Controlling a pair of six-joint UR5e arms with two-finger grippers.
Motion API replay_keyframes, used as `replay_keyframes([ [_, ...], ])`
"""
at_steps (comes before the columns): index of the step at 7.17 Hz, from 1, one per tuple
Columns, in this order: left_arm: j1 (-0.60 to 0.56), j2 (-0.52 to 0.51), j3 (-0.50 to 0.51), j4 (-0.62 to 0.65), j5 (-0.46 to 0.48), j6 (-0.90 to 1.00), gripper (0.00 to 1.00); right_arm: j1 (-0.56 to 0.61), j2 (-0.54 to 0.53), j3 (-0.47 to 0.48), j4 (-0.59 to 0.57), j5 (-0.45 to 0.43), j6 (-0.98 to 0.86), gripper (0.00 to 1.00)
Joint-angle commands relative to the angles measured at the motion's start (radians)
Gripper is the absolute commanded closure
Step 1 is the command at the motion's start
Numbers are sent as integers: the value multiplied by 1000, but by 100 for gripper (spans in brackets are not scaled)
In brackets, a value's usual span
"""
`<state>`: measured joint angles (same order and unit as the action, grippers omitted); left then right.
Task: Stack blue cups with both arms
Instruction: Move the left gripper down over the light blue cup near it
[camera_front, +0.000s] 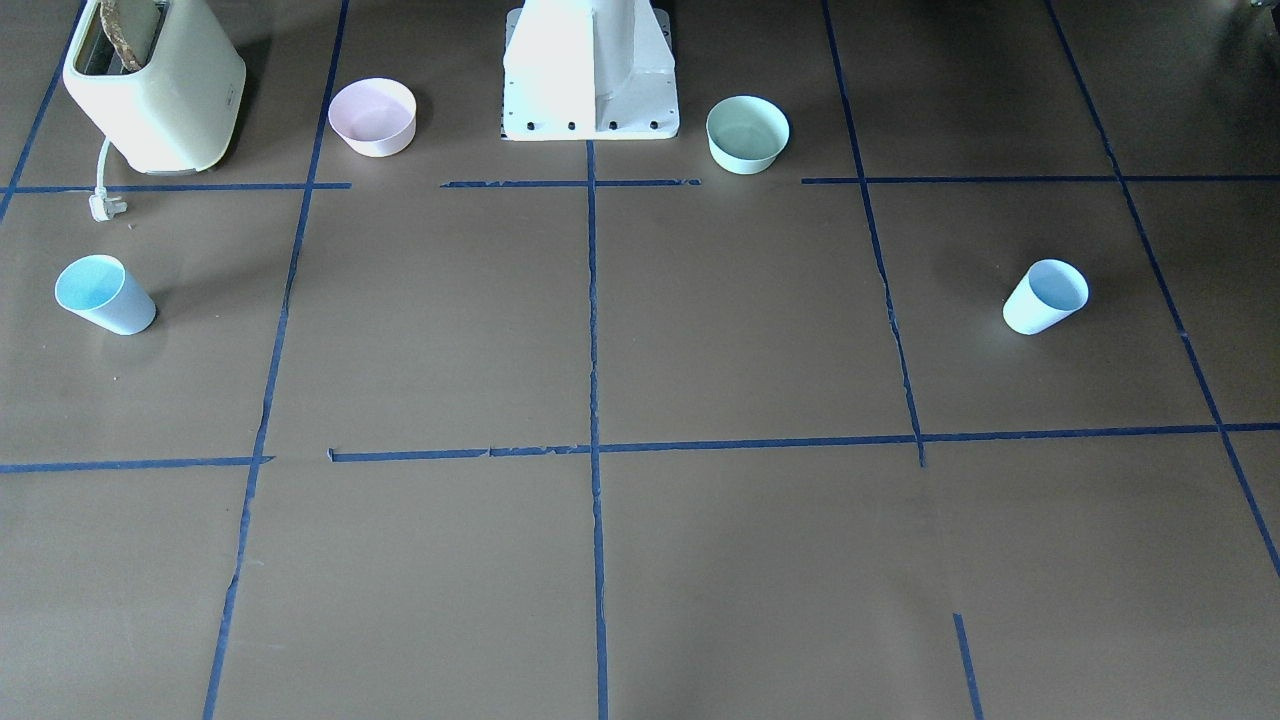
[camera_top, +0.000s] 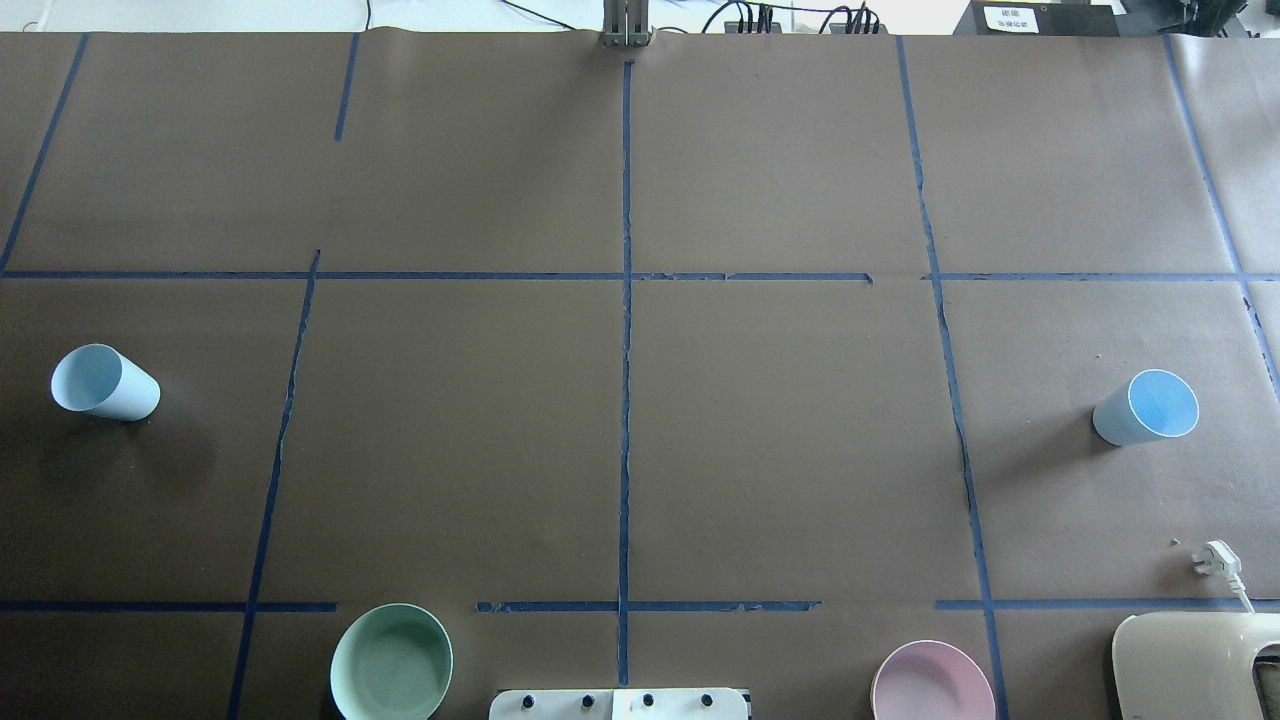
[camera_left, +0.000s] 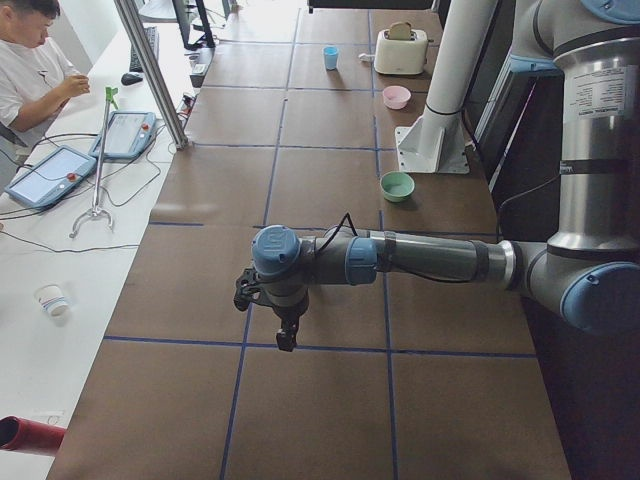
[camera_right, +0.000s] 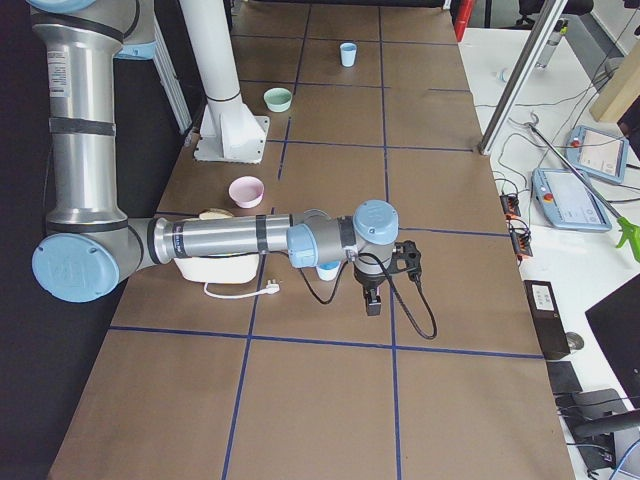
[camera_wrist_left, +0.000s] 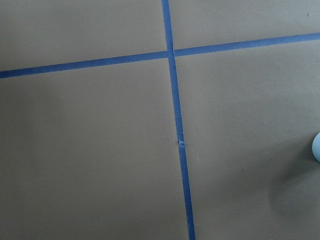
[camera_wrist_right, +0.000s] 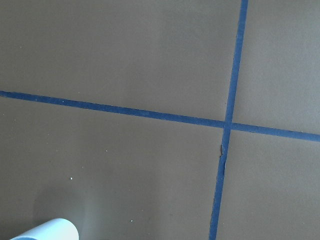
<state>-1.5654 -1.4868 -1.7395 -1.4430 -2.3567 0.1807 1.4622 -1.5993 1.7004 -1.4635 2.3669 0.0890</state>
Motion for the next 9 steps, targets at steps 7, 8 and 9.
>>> replay_keyframes([
  [7, 8, 26, -57, 52, -4, -20, 0, -2, -8, 7, -1, 11, 6, 0],
  [8, 10, 31, -60, 50, -6, -11, 0, -2, -10, 2, -3, 11, 6, 0],
  [9, 8, 34, -58, 50, -19, -10, 0, -2, -10, 2, -1, 11, 6, 0],
])
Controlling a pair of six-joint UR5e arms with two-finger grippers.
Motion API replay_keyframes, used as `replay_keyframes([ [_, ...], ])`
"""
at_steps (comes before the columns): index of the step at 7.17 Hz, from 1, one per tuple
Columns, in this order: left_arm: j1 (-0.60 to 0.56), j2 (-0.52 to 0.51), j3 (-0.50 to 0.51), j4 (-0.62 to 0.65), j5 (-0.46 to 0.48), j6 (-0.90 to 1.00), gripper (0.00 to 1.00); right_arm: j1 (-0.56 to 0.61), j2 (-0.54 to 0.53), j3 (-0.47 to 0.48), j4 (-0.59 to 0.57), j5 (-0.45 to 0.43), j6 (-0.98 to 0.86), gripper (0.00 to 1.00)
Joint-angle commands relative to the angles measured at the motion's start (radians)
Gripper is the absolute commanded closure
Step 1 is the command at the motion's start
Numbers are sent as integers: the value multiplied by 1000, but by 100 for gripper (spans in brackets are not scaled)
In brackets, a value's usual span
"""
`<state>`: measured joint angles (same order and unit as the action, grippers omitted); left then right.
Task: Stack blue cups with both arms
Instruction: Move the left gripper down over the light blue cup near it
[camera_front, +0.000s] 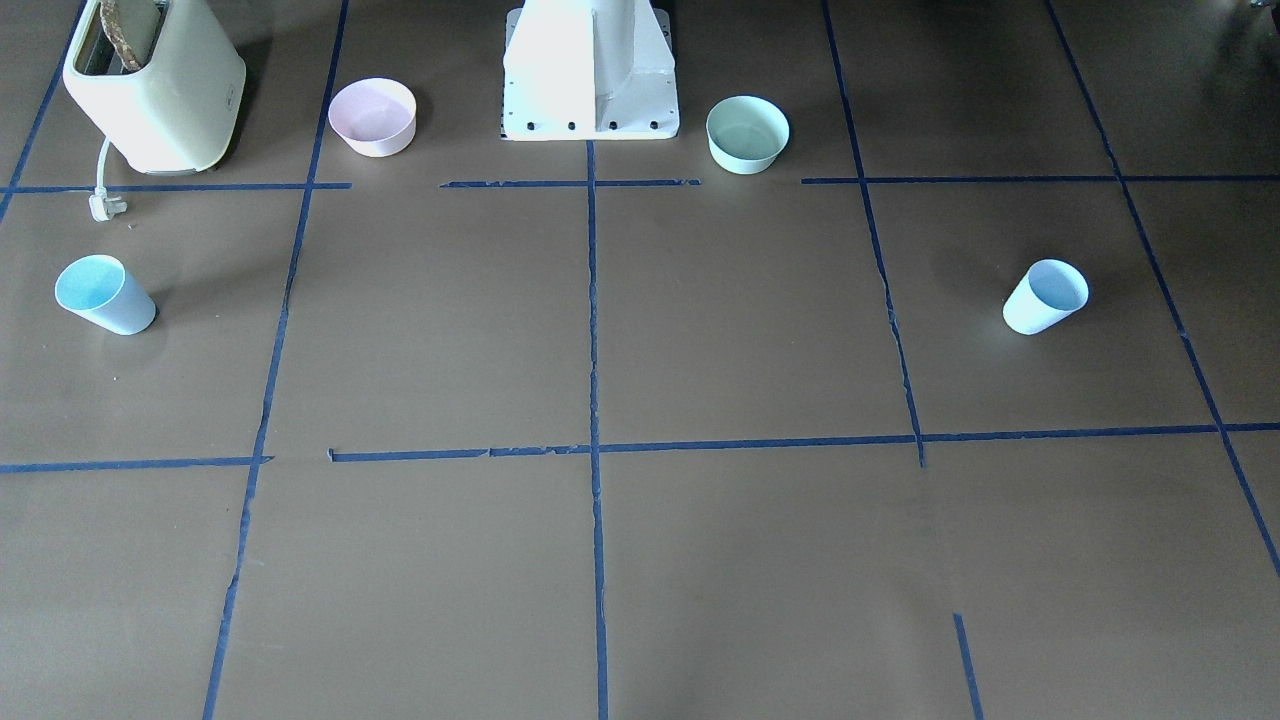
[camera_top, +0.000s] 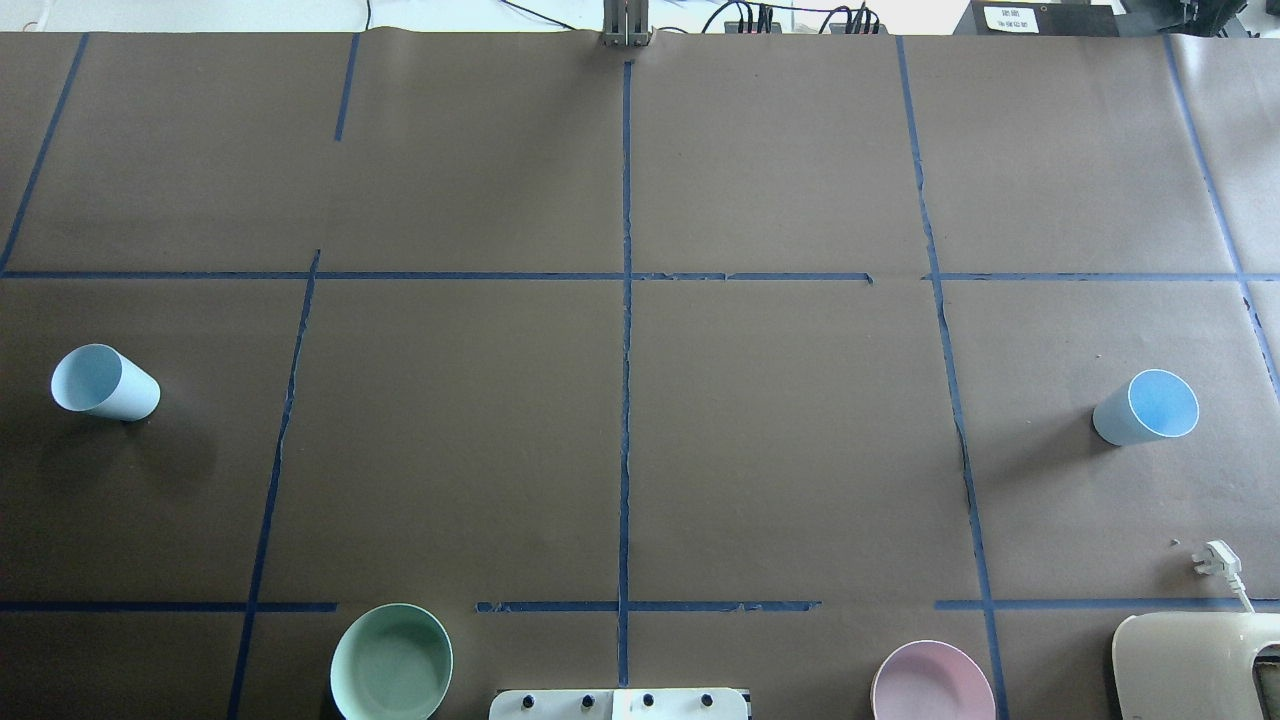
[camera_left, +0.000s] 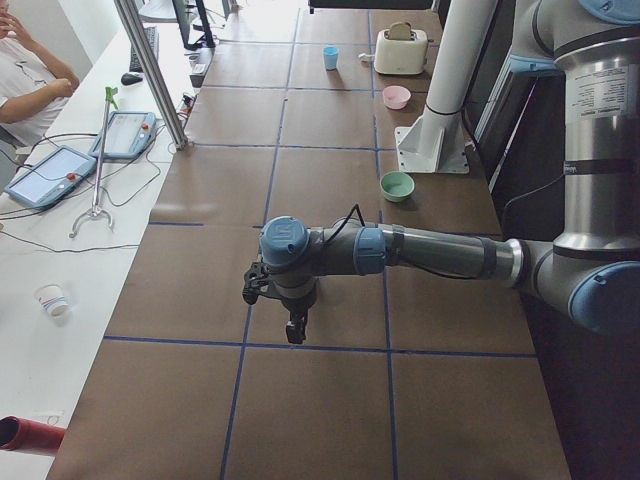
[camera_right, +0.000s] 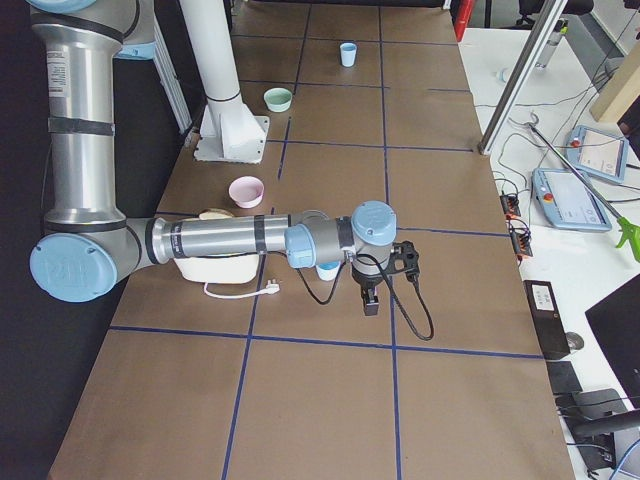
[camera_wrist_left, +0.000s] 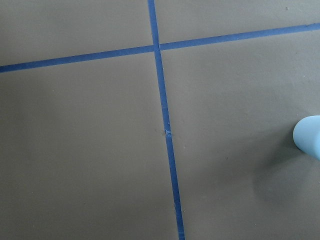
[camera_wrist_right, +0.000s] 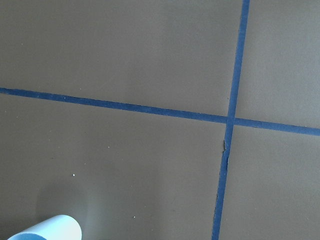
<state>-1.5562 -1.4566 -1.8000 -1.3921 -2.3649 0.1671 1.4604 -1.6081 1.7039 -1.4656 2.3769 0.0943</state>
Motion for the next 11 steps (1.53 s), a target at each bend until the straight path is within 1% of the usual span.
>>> replay_keyframes([
  [1, 7, 2, 2, -10, -87, 2, 0, -3, 1, -1, 1, -1, 4, 0],
  [2, 80, 2, 2, -69, -126, -12, 0, -17, 1, -1, 1, -5, 2, 0],
  [3, 158, -4, 5, -134, -120, -153, 0, -21, 1, -3, 1, -5, 2, 0],
  [4, 227, -4, 8, -247, -113, -342, 0, -22, 1, -6, 1, -5, 2, 0],
  [5, 322, -7, 16, -359, -85, -418, 1, -22, -1, -6, 1, -5, 2, 0],
  [6, 349, -8, 49, -405, -26, -461, 1, -23, -1, -9, -1, -5, 2, 0],
  [8, 383, -33, 97, -435, -22, -590, 1, -25, 1, -12, 1, -1, 2, 0],
  [10, 451, -56, 102, -435, -22, -682, 0, -25, 1, -12, 1, -1, 2, 0],
  [11, 473, -65, 109, -435, -22, -698, 0, -25, 1, -12, 1, -1, 2, 0],
])
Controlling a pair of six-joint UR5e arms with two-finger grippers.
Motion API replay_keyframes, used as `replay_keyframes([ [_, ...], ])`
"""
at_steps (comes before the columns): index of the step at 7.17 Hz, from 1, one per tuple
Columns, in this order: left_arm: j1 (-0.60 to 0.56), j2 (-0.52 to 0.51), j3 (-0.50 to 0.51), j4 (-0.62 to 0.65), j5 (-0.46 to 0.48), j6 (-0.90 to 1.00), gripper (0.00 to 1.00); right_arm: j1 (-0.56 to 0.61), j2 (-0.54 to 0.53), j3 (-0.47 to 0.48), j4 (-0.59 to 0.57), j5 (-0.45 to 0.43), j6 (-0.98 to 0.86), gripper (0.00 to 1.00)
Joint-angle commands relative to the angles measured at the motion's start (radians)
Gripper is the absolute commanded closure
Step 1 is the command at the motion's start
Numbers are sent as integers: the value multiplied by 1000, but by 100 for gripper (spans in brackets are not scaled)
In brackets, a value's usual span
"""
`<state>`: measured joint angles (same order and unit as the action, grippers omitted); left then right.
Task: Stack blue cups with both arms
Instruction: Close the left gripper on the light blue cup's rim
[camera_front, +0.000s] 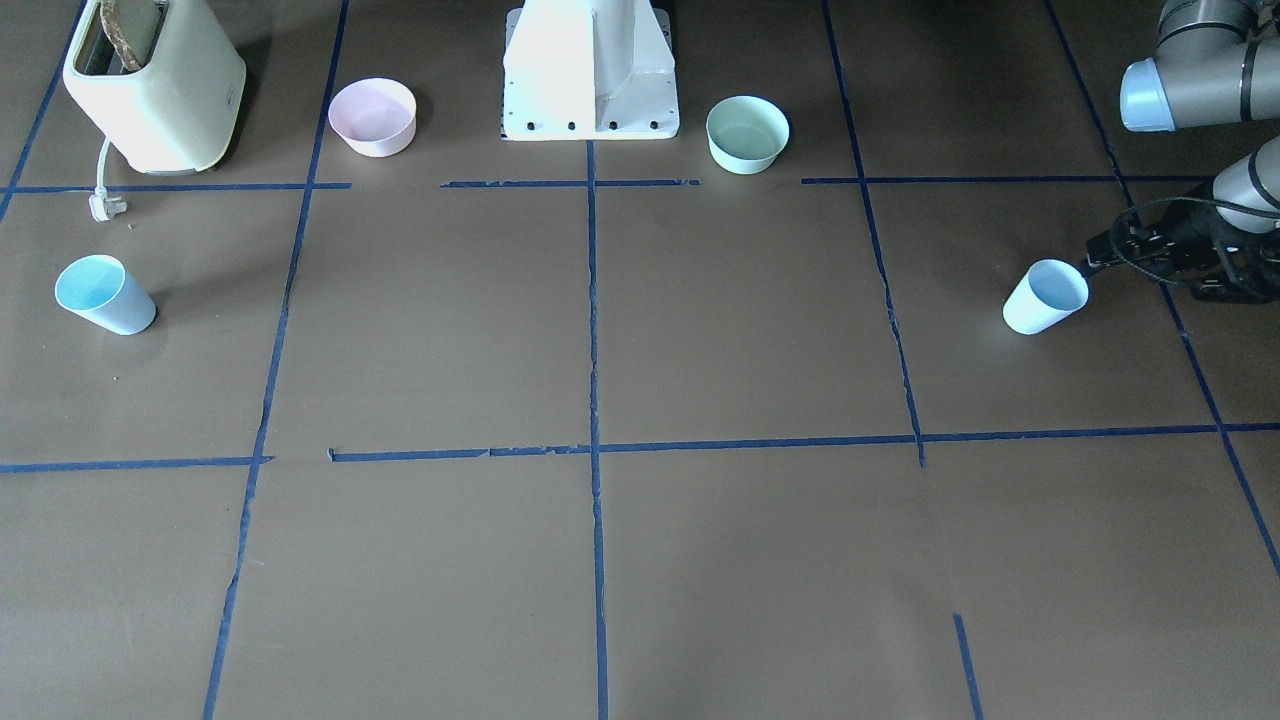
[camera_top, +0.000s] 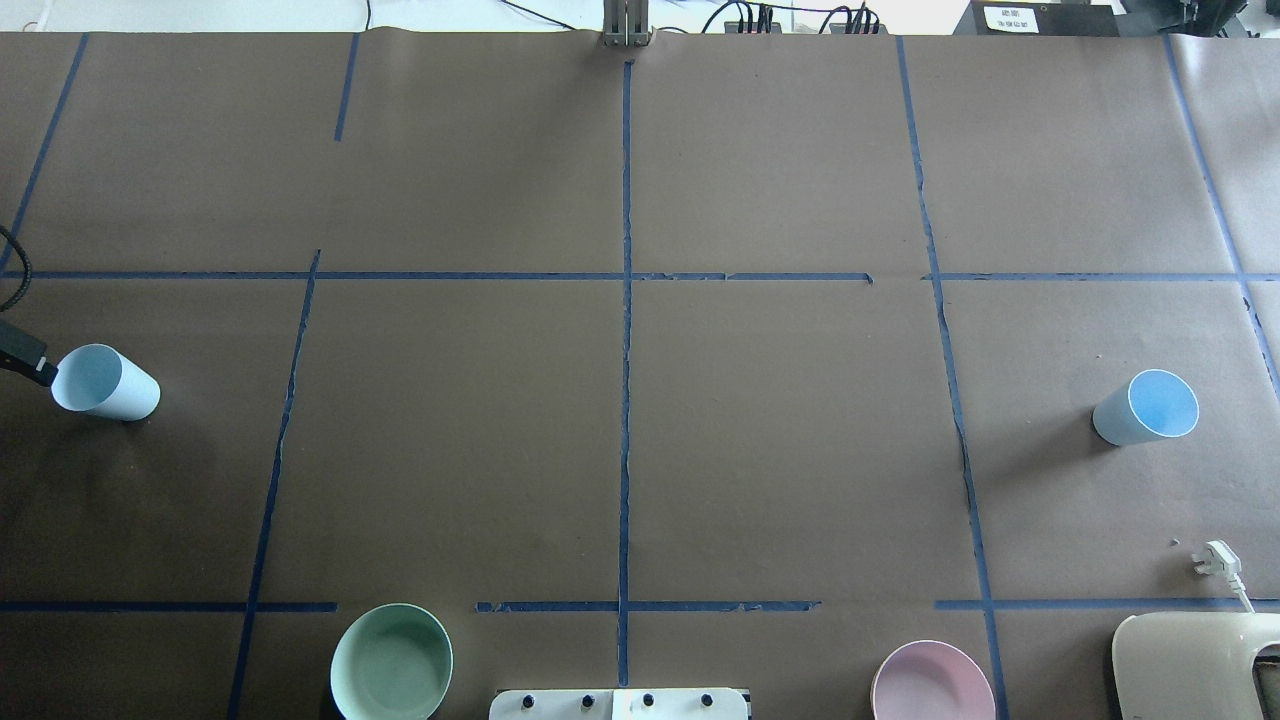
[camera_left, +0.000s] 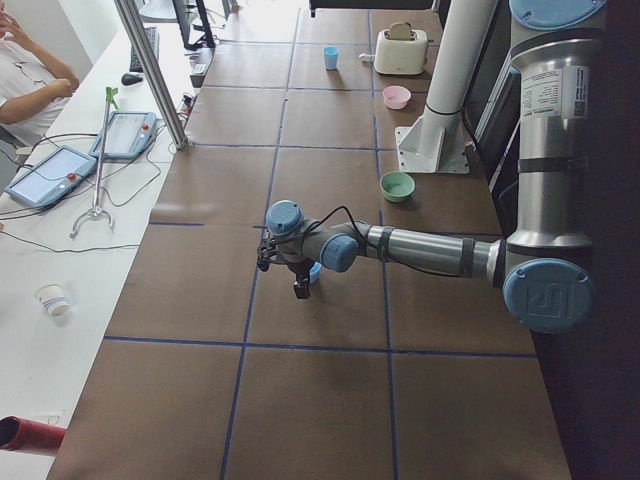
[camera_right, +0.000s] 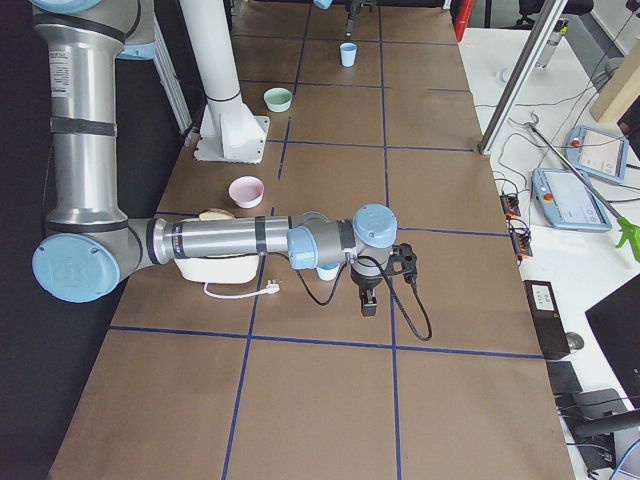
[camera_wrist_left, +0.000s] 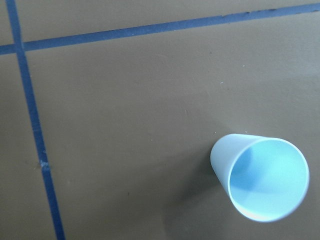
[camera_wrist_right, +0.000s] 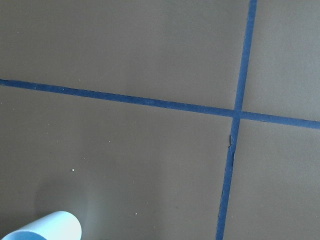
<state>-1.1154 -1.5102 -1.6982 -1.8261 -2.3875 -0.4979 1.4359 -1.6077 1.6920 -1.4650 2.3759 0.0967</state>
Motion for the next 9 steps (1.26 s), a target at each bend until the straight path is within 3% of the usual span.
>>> replay_keyframes([
  [1, 51, -28, 23, -1, 2, -34, 0, 0, 0, 2, 0, 5, 0, 0],
  [3, 62, -70, 78, -2, 2, -37, 5, 0, 0, 0, 0, 5, -2, 0],
  [4, 62, -77, 87, -2, 2, -37, 24, 0, 0, 0, 0, 5, 0, 0],
  [5, 63, -77, 89, -2, 2, -36, 54, -2, 0, 0, 0, 5, -2, 0],
  [7, 69, -77, 85, -1, 2, -39, 92, -2, 0, 0, 0, 5, -2, 0],
  [8, 69, -79, 66, -2, 1, -47, 100, -2, 0, 0, 0, 5, -2, 0],
  [9, 71, -102, 14, 1, 2, -151, 100, -2, 0, 0, 0, 5, -2, 0],
])
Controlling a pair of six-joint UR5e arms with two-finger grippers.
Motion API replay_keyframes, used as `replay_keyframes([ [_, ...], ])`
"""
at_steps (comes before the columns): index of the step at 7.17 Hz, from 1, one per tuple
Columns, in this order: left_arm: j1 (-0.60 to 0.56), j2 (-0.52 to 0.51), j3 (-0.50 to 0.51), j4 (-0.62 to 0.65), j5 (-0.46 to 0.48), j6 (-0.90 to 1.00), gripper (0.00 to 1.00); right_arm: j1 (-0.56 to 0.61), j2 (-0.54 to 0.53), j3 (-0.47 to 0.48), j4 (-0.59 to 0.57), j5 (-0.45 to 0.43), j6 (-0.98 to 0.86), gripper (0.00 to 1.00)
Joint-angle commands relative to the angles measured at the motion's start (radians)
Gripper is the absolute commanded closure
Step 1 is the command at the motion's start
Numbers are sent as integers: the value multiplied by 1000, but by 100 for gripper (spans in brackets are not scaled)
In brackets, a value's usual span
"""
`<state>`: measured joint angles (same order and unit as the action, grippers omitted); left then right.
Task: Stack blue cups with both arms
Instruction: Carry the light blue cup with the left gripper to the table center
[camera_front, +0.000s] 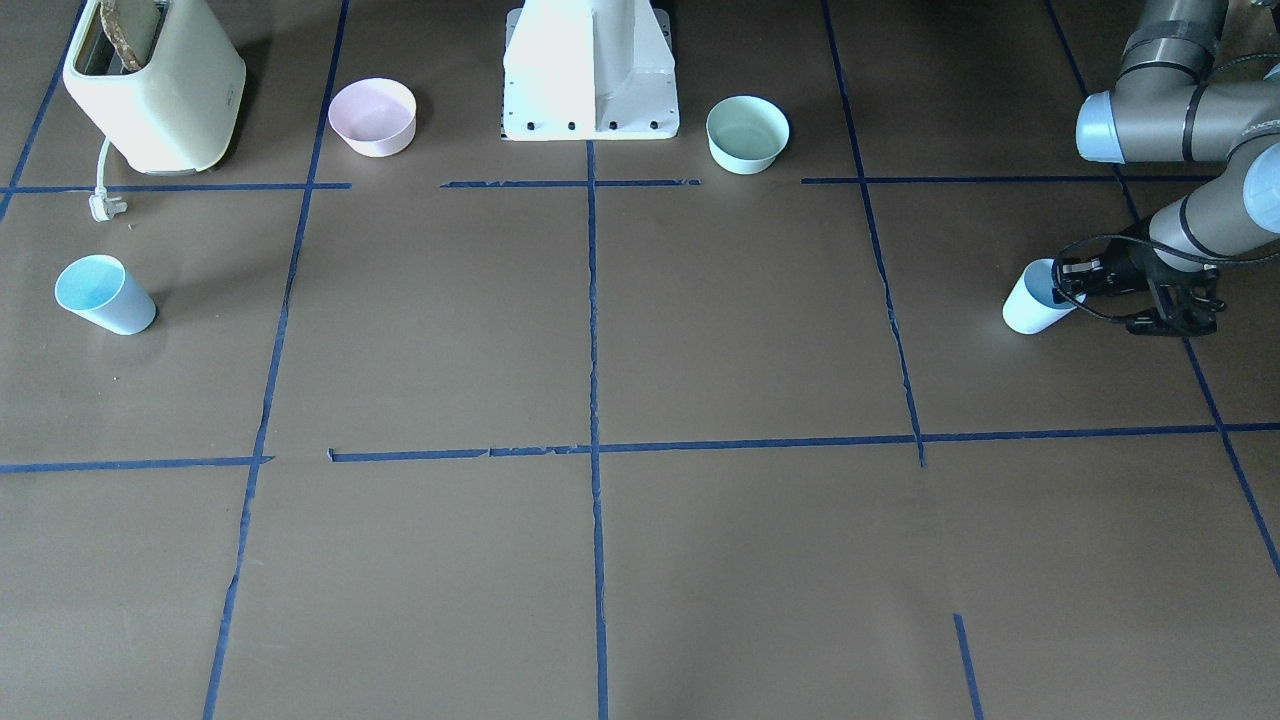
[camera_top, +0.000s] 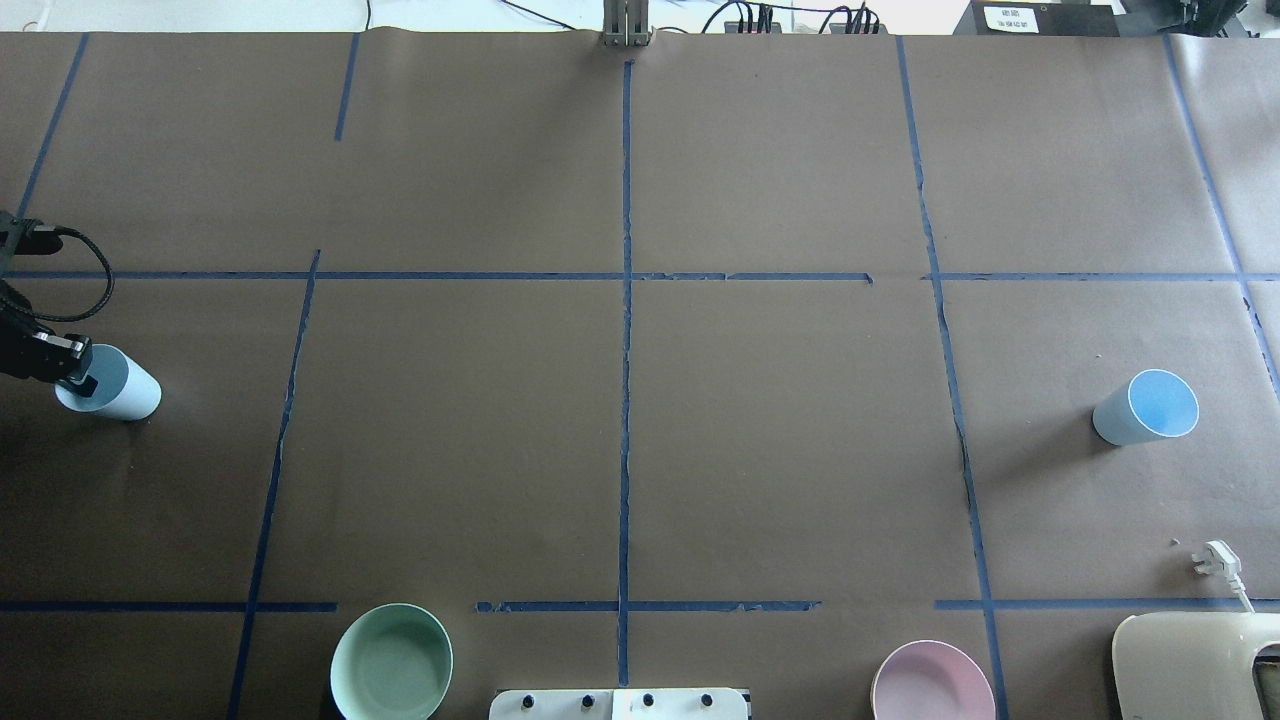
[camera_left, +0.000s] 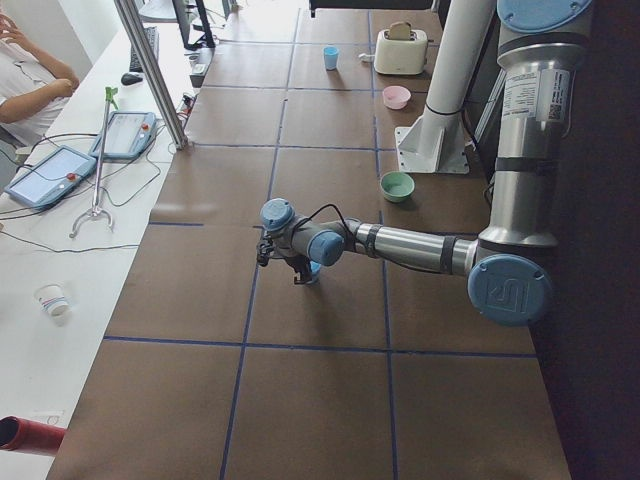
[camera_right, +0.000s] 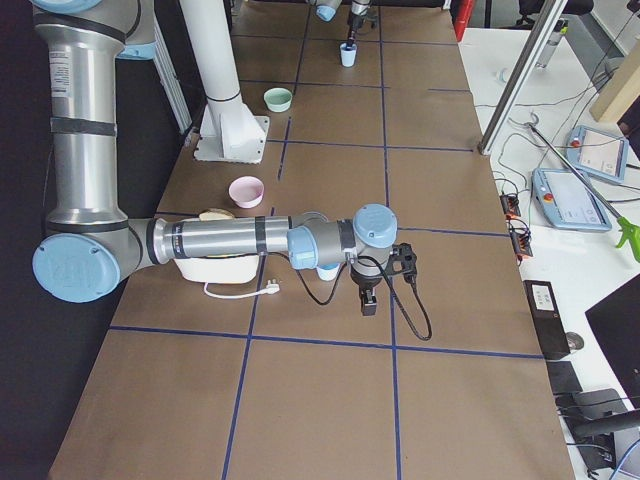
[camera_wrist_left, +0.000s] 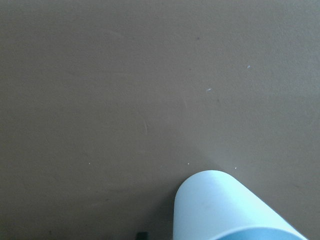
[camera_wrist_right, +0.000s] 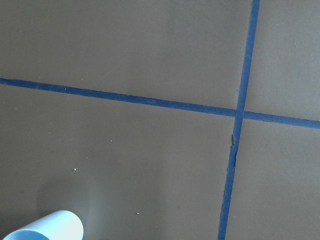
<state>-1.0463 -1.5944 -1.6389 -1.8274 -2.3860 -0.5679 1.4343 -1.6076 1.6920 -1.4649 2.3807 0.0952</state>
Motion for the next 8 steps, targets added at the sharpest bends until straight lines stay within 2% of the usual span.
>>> replay_keyframes([
  [1, 38, -112, -123, 7, 5, -268, 100, 0, 0, 1, 0, 2, 0, 0],
  [2, 160, -251, -146, 17, 37, -494, 100, 0, 0, 3, 2, 3, 0, 0],
  [3, 283, -369, -141, 80, 123, -638, 100, 0, 0, 2, 2, 2, 0, 0],
  [4, 351, -539, -92, 215, 208, -650, 100, 0, 0, 0, 0, 2, 0, 0],
  [5, 377, -646, -32, 276, 244, -653, 100, 0, 0, 8, 2, 5, 0, 0],
  [7, 416, -786, 121, 246, 246, -679, 100, -6, 0, 8, 5, 47, -9, 0],
  [8, 436, -808, 149, 244, 246, -696, 100, -9, -3, 6, 53, 46, -9, 0],
])
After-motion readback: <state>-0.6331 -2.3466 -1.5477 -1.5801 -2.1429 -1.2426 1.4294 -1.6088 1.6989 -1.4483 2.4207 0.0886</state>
